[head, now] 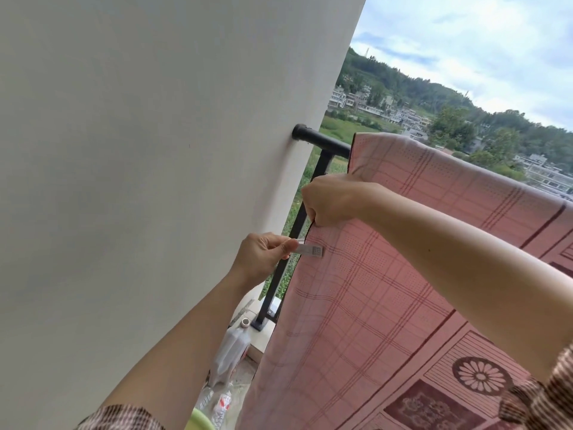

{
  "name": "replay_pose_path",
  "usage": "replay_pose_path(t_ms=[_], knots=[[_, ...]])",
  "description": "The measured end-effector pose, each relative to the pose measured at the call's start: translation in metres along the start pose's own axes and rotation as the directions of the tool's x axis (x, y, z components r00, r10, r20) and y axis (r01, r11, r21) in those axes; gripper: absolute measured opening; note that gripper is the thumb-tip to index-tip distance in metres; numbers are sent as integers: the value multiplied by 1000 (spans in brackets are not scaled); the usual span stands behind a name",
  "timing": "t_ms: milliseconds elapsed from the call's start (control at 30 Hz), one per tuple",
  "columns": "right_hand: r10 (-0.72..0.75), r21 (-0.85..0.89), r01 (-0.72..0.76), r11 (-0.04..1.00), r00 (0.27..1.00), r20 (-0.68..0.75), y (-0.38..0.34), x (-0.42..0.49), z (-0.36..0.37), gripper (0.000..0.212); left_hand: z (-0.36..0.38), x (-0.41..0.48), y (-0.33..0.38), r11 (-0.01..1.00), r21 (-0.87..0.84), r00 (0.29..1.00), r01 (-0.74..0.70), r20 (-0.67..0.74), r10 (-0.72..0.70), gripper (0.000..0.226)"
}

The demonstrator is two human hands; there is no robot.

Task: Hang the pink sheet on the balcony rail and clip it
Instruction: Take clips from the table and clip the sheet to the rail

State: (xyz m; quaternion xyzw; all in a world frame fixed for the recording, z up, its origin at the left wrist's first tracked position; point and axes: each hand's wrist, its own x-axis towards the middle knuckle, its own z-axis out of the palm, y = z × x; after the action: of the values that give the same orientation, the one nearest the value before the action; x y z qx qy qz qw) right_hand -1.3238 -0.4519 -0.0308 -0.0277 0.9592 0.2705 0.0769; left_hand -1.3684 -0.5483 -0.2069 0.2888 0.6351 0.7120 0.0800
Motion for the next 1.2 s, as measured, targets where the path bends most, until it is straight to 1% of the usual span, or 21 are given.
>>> replay_pose_path(t_ms=[100, 167, 333, 400, 533, 567, 600, 667, 700, 733, 767, 800, 833, 867, 900, 933, 967, 1000, 1067, 1133, 1200], knots=[[4, 3, -4, 1000, 1000, -13, 0, -2, 1, 31, -2, -2, -4, 998, 59, 1000, -4, -2, 4, 29], [-1, 1, 1, 1000, 1000, -12, -1, -3, 1, 33, -2, -3, -5, 998, 57, 1000, 15, 9, -16, 29], [-5, -37, 3, 999, 999, -41, -1, -5, 3, 33, -5, -2, 1, 997, 54, 992, 63, 108, -69, 29], [-11, -45, 9, 999, 999, -51, -2, -8, 3, 32, -5, -4, 4, 996, 63, 994, 65, 86, -70, 32], [-29, -72, 23, 997, 996, -87, -7, -15, 3, 34, -1, -8, 4, 991, 92, 995, 99, 20, -101, 85], [-32, -81, 24, 996, 994, -104, -9, -18, 4, 34, 0, -9, 3, 990, 96, 994, 107, -2, -107, 93], [-34, -84, 23, 996, 992, -125, -10, -20, 6, 35, 1, -11, 2, 988, 104, 993, 112, -31, -110, 93], [-67, -79, 54, 995, 982, -178, -14, -28, 11, 30, 6, -15, 6, 982, 158, 988, 106, -131, -86, 71], [-93, -68, 80, 994, 971, -218, -16, -33, 15, 23, 9, -17, 7, 975, 203, 979, 87, -196, -46, 59], [-126, -51, 117, 992, 955, -269, -17, -36, 20, 23, 13, -19, 8, 966, 250, 967, 59, -255, 7, 50], [-163, -37, 159, 987, 928, -336, -18, -40, 27, 37, 16, -21, 9, 954, 297, 951, 32, -304, 63, 44], [-188, -28, 193, 981, 897, -399, -20, -44, 35, 52, 19, -24, 10, 939, 343, 931, 8, -346, 118, 39], [-185, 9, 213, 977, 868, -460, -21, -47, 45, 59, 23, -27, 10, 920, 391, 909, -14, -379, 174, 37], [-166, 63, 234, 970, 830, -533, -21, -53, 57, 55, 27, -30, 10, 898, 439, 884, -35, -405, 233, 38], [-134, 100, 244, 965, 781, -610, -20, -59, 69, 43, 31, -35, 11, 871, 487, 860, -58, -419, 292, 40], [-87, 132, 242, 961, 723, -685, -20, -66, 83, 28, 36, -41, 13, 842, 531, 835, -94, -419, 357, 40], [-33, 179, 235, 955, 687, -726, -19, -75, 95, 19, 42, -47, 14, 811, 567, 811, -145, -402, 426, 38], [25, 238, 224, 945, 675, -737, -18, -86, 106, 16, 48, -54, 15, 779, 592, 787, -208, -371, 492, 33], [122, 344, 198, 918, 685, -719, -13, -113, 130, 16, 67, -69, 11, 725, 613, 767, -315, -285, 574, 21], [205, 420, 157, 894, 692, -693, -3, -144, 154, 16, 94, -85, 4, 694, 626, 796, -355, -187, 576, 15], [300, 498, 77, 864, 715, -631, 9, -178, 179, 15, 127, -100, -2, 681, 631, 844, -372, -75, 531, 17]])
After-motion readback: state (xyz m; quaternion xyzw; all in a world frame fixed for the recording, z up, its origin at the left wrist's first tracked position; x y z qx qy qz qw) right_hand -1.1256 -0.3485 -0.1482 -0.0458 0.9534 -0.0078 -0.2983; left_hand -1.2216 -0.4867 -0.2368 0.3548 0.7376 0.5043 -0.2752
